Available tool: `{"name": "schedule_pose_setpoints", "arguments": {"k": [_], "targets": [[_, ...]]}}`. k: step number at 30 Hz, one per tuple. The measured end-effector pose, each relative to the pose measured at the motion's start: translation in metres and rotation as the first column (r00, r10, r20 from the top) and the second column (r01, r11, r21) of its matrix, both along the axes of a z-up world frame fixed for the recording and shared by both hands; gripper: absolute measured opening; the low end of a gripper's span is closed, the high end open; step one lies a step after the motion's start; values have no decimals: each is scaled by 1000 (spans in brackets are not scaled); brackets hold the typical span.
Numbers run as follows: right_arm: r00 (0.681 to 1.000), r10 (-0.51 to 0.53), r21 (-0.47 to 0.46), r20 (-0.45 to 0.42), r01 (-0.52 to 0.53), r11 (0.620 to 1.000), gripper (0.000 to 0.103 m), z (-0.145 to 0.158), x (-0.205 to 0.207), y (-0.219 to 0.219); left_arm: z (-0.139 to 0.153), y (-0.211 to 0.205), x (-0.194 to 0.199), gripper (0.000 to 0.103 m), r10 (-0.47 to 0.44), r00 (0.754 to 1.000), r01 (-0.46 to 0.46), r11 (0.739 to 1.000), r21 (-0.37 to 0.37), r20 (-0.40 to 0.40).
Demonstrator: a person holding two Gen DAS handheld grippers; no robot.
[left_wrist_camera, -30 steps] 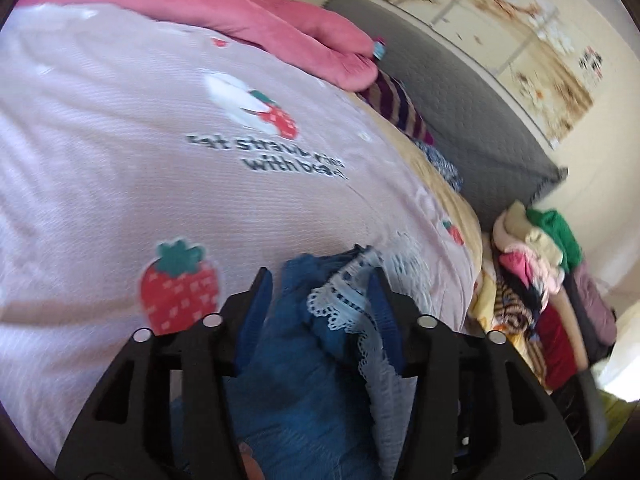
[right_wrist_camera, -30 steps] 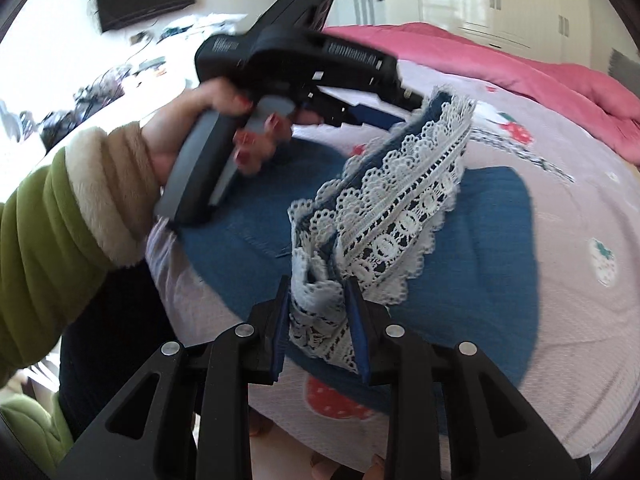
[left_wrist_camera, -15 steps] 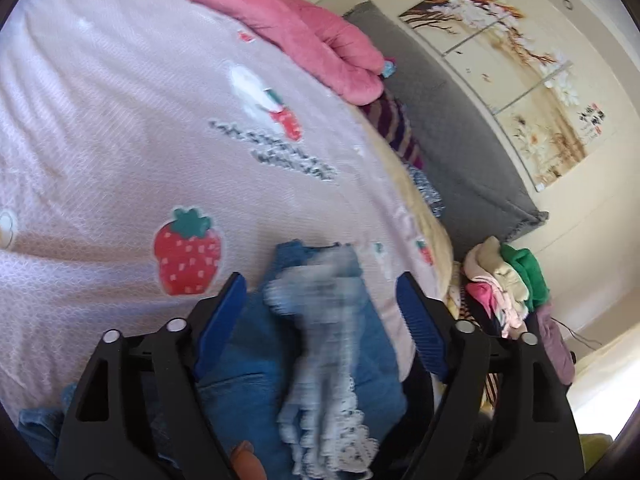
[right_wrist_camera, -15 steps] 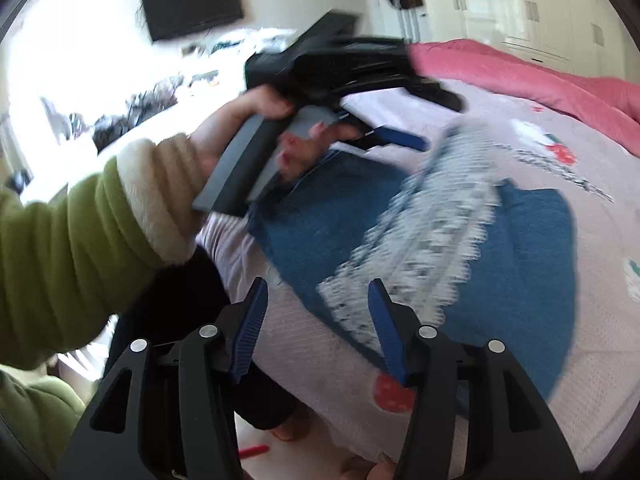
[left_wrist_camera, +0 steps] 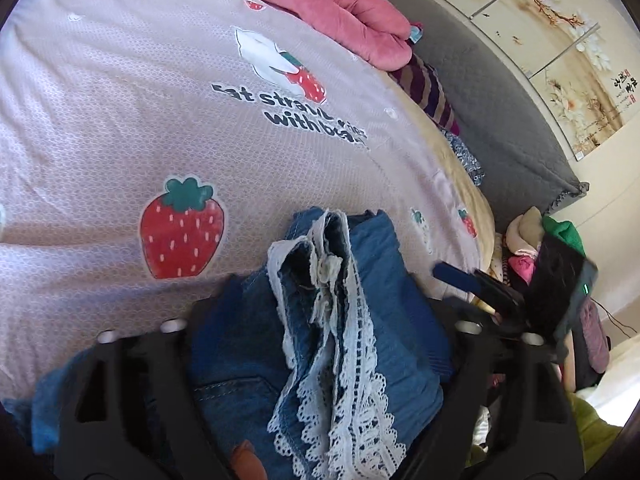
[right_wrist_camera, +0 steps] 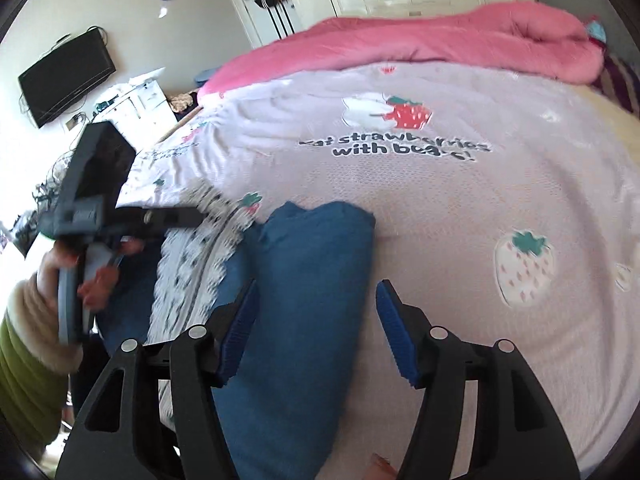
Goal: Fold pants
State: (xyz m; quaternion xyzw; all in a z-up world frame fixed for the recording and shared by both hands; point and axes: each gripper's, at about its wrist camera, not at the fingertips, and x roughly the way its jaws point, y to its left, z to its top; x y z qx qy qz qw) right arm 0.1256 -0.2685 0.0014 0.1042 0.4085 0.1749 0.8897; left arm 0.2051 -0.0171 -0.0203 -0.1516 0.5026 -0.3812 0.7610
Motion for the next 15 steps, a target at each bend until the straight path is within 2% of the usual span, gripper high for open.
{"name": "schedule_pose_setpoints", "arguments": {"k": [1, 2, 4, 5, 7, 8, 11, 12, 15], "targets": [[1000, -3, 5, -9, 3, 1000, 59, -2, 7, -1, -2, 0, 2, 29, 6, 1000, -6, 1000, -9, -8], [1000, 3, 14, -27, -3, 1000, 59, -6, 18, -2, -3, -1, 4, 22, 13, 1000, -13, 1000, -8, -11], [998, -2, 22, -61, 4, 1000, 59, -13, 39, -3, -6, -5, 7, 17, 15, 1000, -16, 1000, -3, -14], [996, 18, 39, -83, -15, 999, 57, -18, 46, -1, -6, -7, 8, 16, 15, 1000, -15, 1000, -4, -12], [988, 44, 58, -146, -36, 998, 30, -29, 61, 1, -1, -7, 8, 15, 16, 1000, -16, 999, -37, 3], [987, 52, 65, -150, -43, 997, 13, -29, 61, 1, 3, -5, 7, 15, 14, 1000, -12, 998, -65, 21], [994, 17, 88, -106, -7, 996, 12, -20, 57, -14, 10, 1, 3, 15, 11, 997, -3, 995, -104, 71], [994, 5, 90, -107, 5, 996, 12, -21, 58, -18, 5, 2, 5, 15, 19, 998, -15, 997, -81, 57], [993, -1, 45, -118, 7, 999, 12, -32, 60, -14, -20, -1, 12, 15, 59, 998, -59, 997, 47, -9]]}}
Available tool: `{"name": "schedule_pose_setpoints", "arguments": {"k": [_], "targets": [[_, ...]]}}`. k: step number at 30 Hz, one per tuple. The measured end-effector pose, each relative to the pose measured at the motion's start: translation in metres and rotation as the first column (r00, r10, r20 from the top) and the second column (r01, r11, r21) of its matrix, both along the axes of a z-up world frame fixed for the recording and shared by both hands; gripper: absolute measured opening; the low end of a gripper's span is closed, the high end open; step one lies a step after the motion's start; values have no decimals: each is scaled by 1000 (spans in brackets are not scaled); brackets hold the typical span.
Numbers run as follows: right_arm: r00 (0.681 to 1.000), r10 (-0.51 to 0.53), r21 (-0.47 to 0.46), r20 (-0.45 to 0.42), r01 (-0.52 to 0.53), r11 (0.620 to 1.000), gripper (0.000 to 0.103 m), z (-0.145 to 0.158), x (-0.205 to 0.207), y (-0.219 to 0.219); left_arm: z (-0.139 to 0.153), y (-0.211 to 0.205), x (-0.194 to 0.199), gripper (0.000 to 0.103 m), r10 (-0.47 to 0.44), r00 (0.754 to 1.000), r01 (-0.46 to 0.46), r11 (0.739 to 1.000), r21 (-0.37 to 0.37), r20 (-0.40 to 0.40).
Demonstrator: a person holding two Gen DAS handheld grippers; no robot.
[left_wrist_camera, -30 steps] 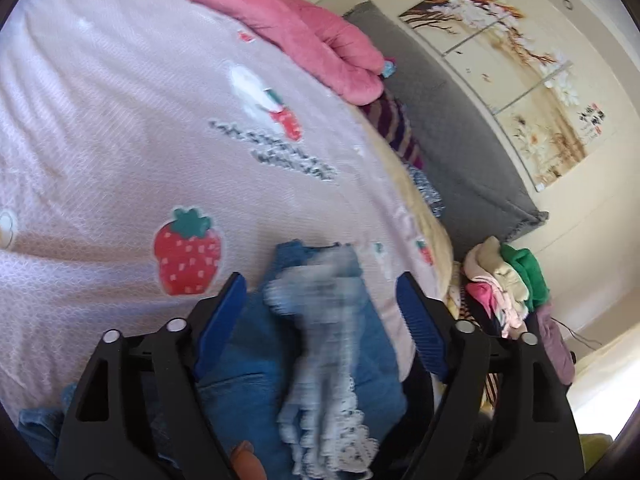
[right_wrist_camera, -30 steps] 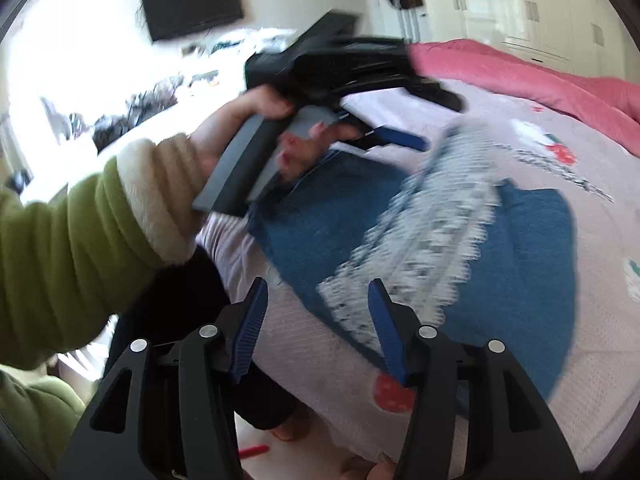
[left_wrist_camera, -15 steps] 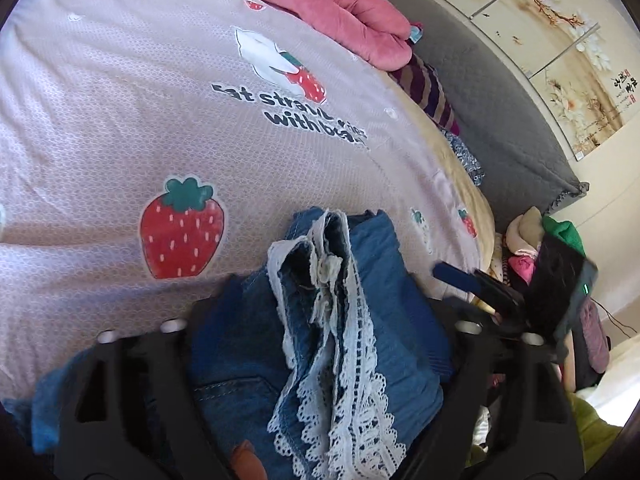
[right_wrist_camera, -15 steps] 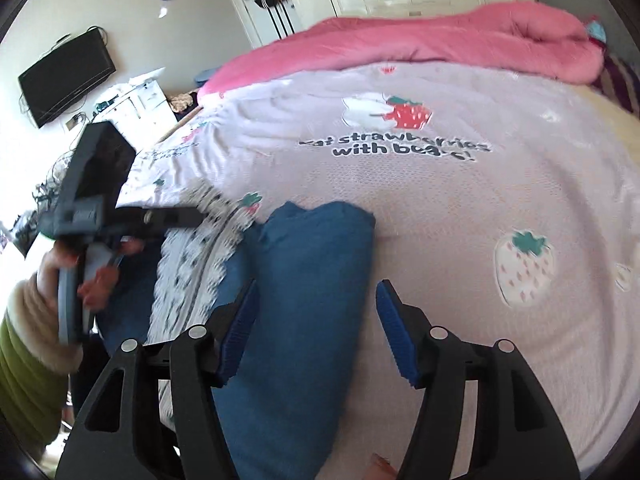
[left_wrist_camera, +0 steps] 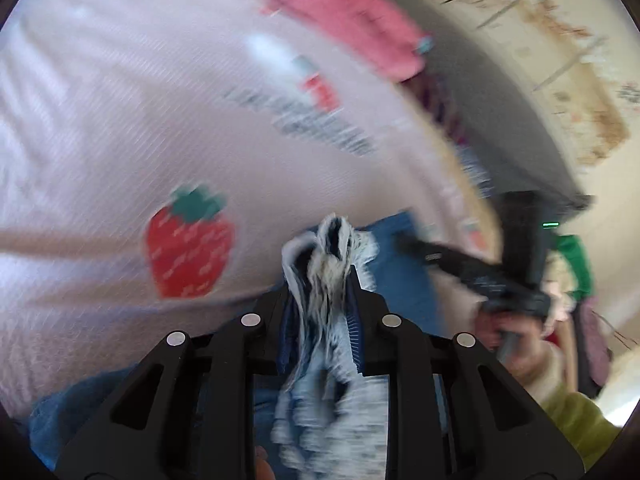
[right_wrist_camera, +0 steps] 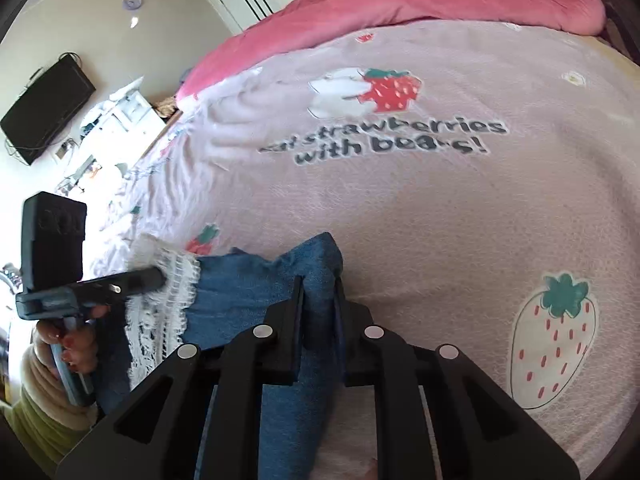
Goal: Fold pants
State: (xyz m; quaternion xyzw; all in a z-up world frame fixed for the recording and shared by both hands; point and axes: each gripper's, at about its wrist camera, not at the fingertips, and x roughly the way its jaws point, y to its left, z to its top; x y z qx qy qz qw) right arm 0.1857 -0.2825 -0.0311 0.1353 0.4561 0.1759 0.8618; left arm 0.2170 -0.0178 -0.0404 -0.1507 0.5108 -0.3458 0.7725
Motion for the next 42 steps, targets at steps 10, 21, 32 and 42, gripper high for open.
{"name": "schedule_pose_setpoints", "arguments": {"k": [10, 21, 32, 42], "targets": [[991, -8, 1, 135, 7, 1000, 50, 27, -50, -11, 20, 25, -18, 52, 82, 995, -82, 997, 0, 52], [964, 152, -172, 220, -115, 978, 71, 37, -151, 25, 53, 35, -107, 70, 163, 964, -182, 981, 73, 210], [982, 140, -67, 123, -133, 989, 74, 16, -180, 22, 27, 25, -146, 70, 153, 985, -157, 986, 51, 86], [994, 90, 158, -55, -80, 984, 40, -15, -164, 12, 5, 20, -158, 28, 212, 977, -214, 970, 117, 25]]}}
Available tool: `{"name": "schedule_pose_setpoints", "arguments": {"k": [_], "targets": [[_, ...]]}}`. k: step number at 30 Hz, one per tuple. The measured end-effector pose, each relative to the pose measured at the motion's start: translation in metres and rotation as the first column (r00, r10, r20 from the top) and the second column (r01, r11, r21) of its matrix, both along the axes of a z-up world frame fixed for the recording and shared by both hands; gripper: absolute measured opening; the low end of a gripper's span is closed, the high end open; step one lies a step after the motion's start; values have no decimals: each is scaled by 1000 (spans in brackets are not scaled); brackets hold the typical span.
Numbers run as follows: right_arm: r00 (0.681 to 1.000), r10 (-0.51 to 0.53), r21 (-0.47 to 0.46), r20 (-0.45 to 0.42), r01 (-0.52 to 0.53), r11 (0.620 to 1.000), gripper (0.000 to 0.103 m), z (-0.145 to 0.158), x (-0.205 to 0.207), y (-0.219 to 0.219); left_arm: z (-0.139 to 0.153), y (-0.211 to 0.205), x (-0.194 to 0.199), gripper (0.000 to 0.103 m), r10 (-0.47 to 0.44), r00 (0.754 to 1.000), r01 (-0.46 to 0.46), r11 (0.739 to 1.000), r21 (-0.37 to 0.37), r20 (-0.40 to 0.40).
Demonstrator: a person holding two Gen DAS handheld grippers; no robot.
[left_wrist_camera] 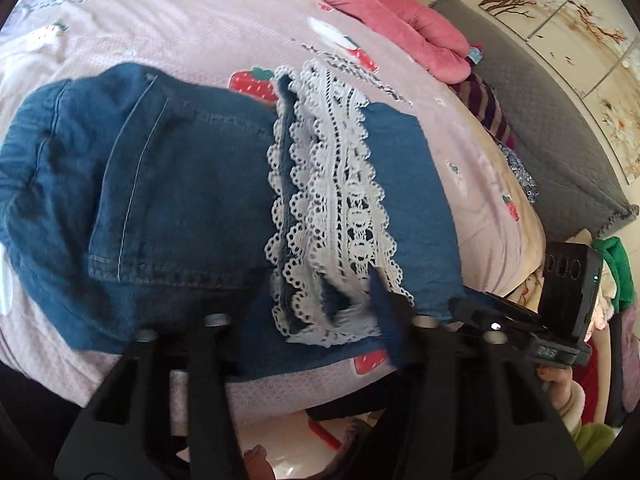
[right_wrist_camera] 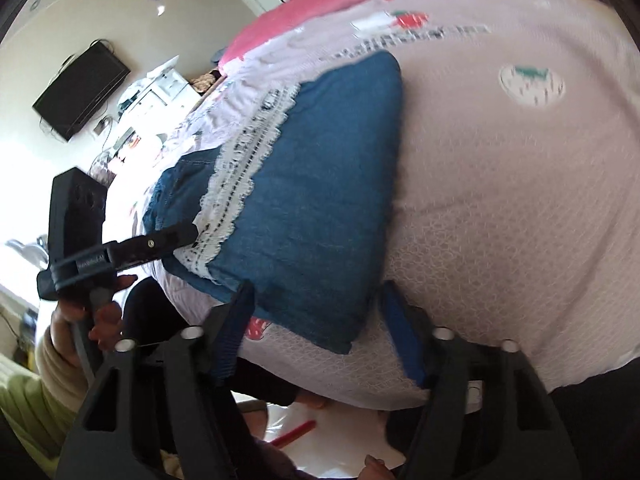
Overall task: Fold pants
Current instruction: 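Release the pants with both grippers and smooth the folded stack flat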
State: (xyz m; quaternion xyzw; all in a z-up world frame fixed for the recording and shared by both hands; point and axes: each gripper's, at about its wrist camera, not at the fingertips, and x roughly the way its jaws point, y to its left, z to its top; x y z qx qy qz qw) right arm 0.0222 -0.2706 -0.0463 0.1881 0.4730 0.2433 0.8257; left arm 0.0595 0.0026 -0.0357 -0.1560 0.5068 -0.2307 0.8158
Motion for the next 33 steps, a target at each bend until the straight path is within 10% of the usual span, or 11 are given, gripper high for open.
{"name": "schedule_pose_setpoints", "arguments": {"k": [2, 5, 33], "targets": [[1000, 11, 6, 10, -11, 1000, 18, 1, -1, 0, -1, 0, -1, 20, 1, 1000, -1, 1000, -10, -11], [999, 21, 19, 39, -21, 1000, 13, 8, -4, -5, 3, -2, -8, 14, -16, 1000, 16, 1000, -11, -5], [995, -18, -160, 99, 33, 987, 29, 23, -22, -10, 7, -24, -28, 28, -44, 995, 31, 989, 147, 85]]}}
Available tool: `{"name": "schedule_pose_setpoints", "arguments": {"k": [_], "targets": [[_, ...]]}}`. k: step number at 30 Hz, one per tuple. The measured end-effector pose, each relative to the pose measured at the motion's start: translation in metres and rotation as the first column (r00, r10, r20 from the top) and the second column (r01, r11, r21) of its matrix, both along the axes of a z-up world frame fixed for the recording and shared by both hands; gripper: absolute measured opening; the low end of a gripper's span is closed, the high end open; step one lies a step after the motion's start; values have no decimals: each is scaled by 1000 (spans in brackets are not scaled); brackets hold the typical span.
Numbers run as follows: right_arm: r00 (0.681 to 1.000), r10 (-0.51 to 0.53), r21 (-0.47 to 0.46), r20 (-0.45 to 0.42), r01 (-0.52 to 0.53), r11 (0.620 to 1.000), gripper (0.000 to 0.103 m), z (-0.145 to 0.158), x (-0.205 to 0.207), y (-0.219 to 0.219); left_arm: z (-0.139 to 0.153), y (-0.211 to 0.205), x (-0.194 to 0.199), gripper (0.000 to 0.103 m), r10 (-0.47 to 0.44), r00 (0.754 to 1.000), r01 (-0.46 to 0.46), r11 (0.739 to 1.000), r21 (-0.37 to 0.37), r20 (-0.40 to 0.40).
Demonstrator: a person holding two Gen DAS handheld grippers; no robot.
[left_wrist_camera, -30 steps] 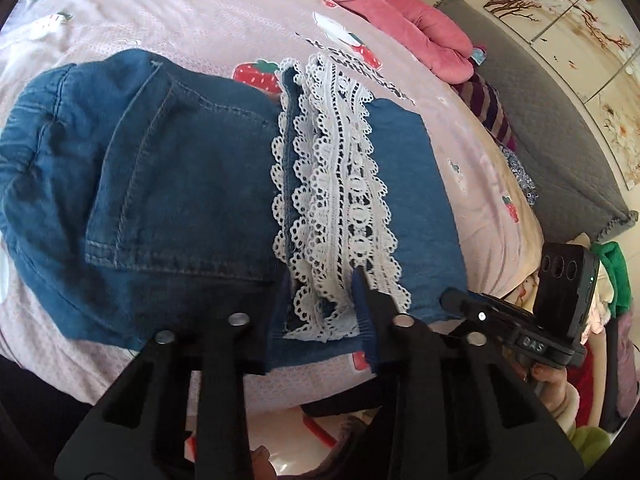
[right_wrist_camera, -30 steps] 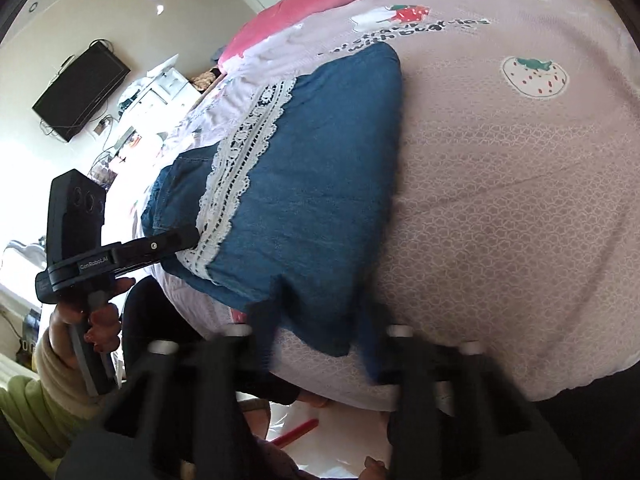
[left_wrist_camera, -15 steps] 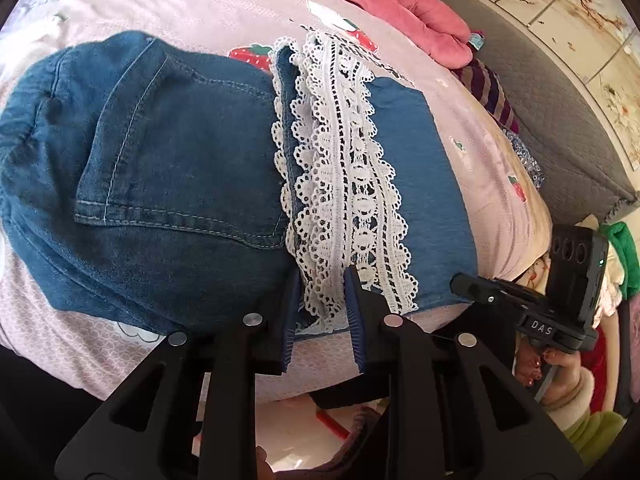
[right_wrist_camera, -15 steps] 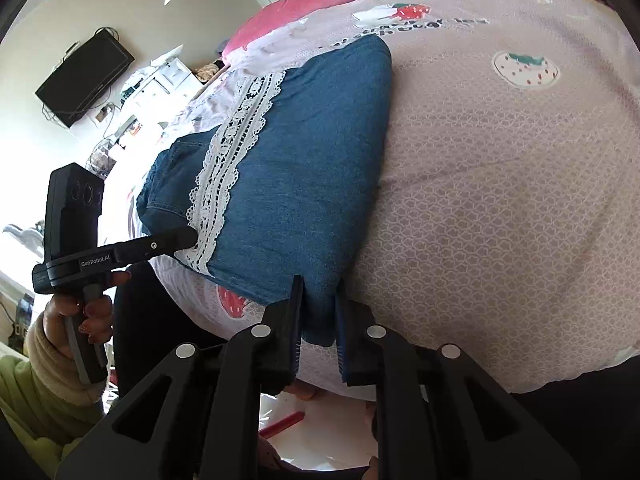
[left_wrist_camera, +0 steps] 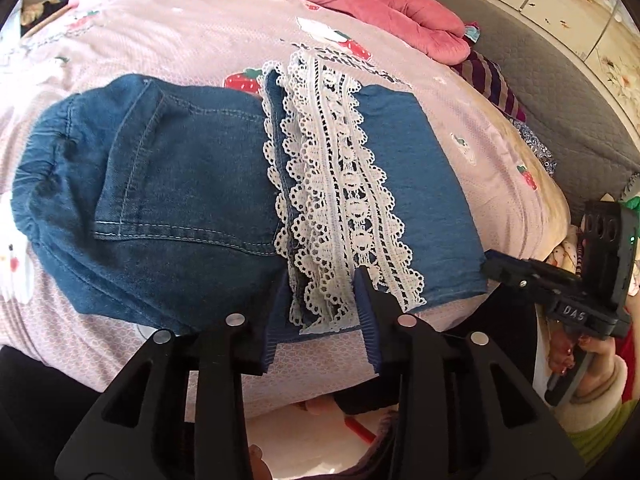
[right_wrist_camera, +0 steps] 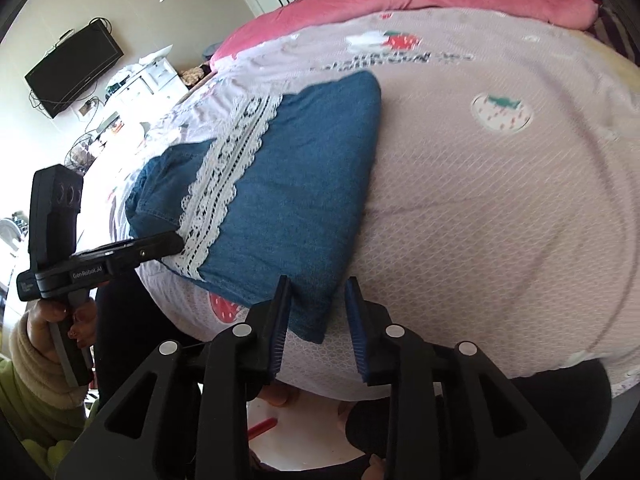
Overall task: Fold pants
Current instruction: 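Release the pants with both grippers and smooth the folded stack flat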
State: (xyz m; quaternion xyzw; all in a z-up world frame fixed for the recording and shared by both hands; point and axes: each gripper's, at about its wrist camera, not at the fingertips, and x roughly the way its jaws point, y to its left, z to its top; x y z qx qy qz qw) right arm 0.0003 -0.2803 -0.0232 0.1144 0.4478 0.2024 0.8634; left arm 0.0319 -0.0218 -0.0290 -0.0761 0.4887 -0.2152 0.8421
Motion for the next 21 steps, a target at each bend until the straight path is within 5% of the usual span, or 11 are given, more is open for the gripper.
{"name": "schedule_pose_setpoints", "arguments": {"k": [21], "targets": [[998, -19, -22, 56, 21, 1000, 59, 28, -5, 20, 36, 26, -22, 55, 54, 989, -61, 997, 49, 138]]}}
